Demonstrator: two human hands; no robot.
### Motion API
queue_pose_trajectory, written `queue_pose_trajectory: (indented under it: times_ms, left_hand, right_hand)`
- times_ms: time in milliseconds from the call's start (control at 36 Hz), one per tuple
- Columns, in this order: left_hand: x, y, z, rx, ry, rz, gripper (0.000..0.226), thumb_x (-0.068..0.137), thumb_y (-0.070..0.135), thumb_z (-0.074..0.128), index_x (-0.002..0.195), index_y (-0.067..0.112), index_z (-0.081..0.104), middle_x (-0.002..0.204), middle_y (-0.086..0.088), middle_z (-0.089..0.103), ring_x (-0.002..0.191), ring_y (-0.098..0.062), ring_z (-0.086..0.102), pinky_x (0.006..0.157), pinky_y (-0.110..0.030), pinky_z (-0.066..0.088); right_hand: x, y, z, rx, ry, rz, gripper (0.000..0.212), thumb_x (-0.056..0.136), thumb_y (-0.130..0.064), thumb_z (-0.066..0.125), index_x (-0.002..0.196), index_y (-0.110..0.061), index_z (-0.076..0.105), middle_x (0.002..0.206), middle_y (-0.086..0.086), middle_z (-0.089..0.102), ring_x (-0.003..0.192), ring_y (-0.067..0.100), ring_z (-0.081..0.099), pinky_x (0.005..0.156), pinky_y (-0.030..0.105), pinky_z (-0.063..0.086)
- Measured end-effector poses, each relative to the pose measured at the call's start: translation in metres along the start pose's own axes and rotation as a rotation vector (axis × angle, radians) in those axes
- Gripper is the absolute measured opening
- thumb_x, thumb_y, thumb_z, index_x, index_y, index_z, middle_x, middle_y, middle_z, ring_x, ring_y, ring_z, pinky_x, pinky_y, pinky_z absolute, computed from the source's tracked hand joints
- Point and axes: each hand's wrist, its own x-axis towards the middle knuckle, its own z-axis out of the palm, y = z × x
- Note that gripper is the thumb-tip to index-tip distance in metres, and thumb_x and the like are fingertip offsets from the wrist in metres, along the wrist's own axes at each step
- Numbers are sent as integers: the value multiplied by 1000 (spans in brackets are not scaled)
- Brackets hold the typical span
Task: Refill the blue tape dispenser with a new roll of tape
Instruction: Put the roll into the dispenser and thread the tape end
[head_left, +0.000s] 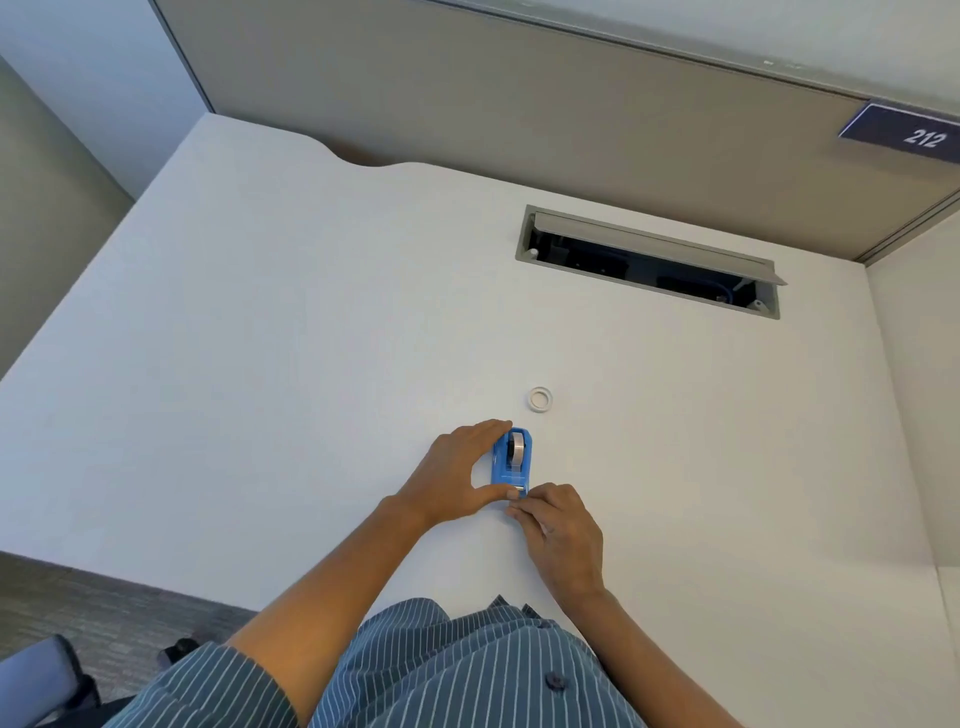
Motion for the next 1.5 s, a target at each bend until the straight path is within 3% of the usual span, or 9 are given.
queue_pose_trajectory:
  times_ms: [167, 278, 528, 889, 944, 1028, 1222, 1417, 1500]
  left_hand:
    - [-3, 1, 4, 40, 12, 28, 99, 86, 66, 75, 165, 22, 36, 169, 3, 42, 152, -17, 43, 123, -27, 26]
    - [-5, 0, 7, 69, 19, 34, 99, 87, 68, 72, 165, 20, 34, 169, 3, 41, 153, -17, 42, 125, -36, 31]
    - [-5, -2, 10, 93, 25, 38, 98, 88, 67, 70, 165, 21, 33, 168, 3, 42, 152, -16, 43, 122, -29, 24]
    - [-5, -3, 11, 99, 33, 52, 103, 84, 71, 72, 165, 21, 33, 168, 4, 42, 151, -15, 43, 122, -31, 27]
    - [-5, -3, 12, 106, 35, 49, 103, 84, 71, 73, 165, 22, 33, 168, 4, 42, 151, -15, 43, 122, -31, 26]
    - [-4, -3, 13, 108, 46, 44, 102, 84, 71, 72, 164, 23, 33, 167, 4, 43, 150, -15, 43, 121, -29, 25]
    - [-6, 0, 17, 126, 84, 53, 95, 87, 67, 70, 163, 22, 35, 165, 4, 46, 149, -15, 45, 119, -30, 28]
    - [-7, -2, 22, 148, 103, 73, 94, 88, 68, 66, 163, 22, 32, 164, 4, 46, 148, -14, 45, 119, -38, 35]
    - [-7, -4, 23, 157, 106, 87, 94, 88, 67, 67, 163, 23, 30, 164, 5, 45, 147, -13, 45, 118, -37, 35]
  right_hand:
    - [1, 1, 5, -15, 20, 18, 6, 90, -25, 89, 94, -25, 85, 90, -13, 74, 78, 10, 68, 54, 29, 55]
    - [3, 3, 7, -26, 30, 7, 3, 92, -25, 87, 93, -23, 86, 90, -11, 75, 74, 10, 70, 51, 28, 54]
    - [3, 1, 4, 9, 56, -5, 32, 100, -41, 64, 94, -19, 87, 89, -7, 77, 72, 12, 72, 53, 28, 57]
    - [4, 5, 7, 10, 9, -15, 3, 91, -22, 84, 91, -20, 86, 89, -9, 77, 70, 13, 72, 60, 15, 42]
    - [3, 6, 7, 7, -4, -4, 7, 87, -16, 91, 92, -18, 87, 88, -7, 77, 70, 15, 72, 59, 17, 44]
    - [3, 5, 6, 19, -17, -5, 4, 92, -20, 84, 92, -17, 86, 88, -6, 77, 69, 16, 71, 58, 20, 47]
    - [6, 4, 4, 70, -83, 49, 5, 91, -17, 88, 95, -18, 86, 93, -8, 76, 70, 12, 68, 63, 17, 44]
    - [4, 7, -2, 186, -117, 105, 10, 93, -10, 83, 98, -18, 85, 98, -9, 75, 74, 11, 69, 64, 26, 57]
    - [4, 9, -5, 238, -132, 142, 16, 92, -6, 83, 99, -19, 86, 96, -10, 74, 79, 8, 68, 67, 20, 55]
